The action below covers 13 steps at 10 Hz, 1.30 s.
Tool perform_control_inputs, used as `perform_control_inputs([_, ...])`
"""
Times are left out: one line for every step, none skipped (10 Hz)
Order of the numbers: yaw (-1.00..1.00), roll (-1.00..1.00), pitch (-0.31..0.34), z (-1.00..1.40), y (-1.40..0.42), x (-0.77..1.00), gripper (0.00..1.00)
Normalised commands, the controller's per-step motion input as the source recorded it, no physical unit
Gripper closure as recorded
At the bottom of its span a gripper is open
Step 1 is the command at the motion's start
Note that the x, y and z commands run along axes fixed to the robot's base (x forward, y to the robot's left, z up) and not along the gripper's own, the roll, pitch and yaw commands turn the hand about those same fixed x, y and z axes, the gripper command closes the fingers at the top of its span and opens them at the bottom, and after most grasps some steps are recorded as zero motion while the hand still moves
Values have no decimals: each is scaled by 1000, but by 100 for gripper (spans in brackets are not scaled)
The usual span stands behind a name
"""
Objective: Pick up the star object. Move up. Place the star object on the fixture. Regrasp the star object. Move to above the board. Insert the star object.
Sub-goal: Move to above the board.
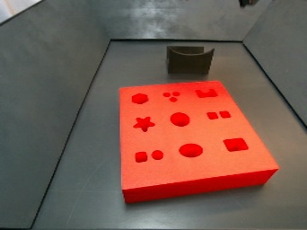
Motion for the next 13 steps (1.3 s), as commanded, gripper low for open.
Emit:
perform_control_inputs([-15, -48, 35, 1000, 91, -82, 100])
perform_control_inputs([-10, -55, 45, 969, 73, -77, 100])
perform_control_inputs([-2, -59, 48, 787, 51, -65, 100])
perform_control_inputs([7, -58, 56, 546, 23, -50, 100])
perform_control_inputs([12, -59, 60, 424, 15, -39, 100])
perform_control_inputs([20, -67, 74, 184, 8, -19, 100])
perform_control_inputs([-124, -1000, -45, 141, -1000, -337, 100])
perform_control_inputs([-125, -1000, -53, 145, -1000, -336, 100])
perform_control_inputs([-128, -1000, -58, 156, -1000, -354, 100])
perform_control_inputs([-135, -1000, -61, 142, -1000, -365, 100])
perform_control_inputs([-141, -1000, -58, 147, -1000, -372, 100])
perform_control_inputs([-146, -1000, -53, 147, -1000, -379, 100])
perform_control_inputs([-150, -1000, -44, 146, -1000, -388, 100])
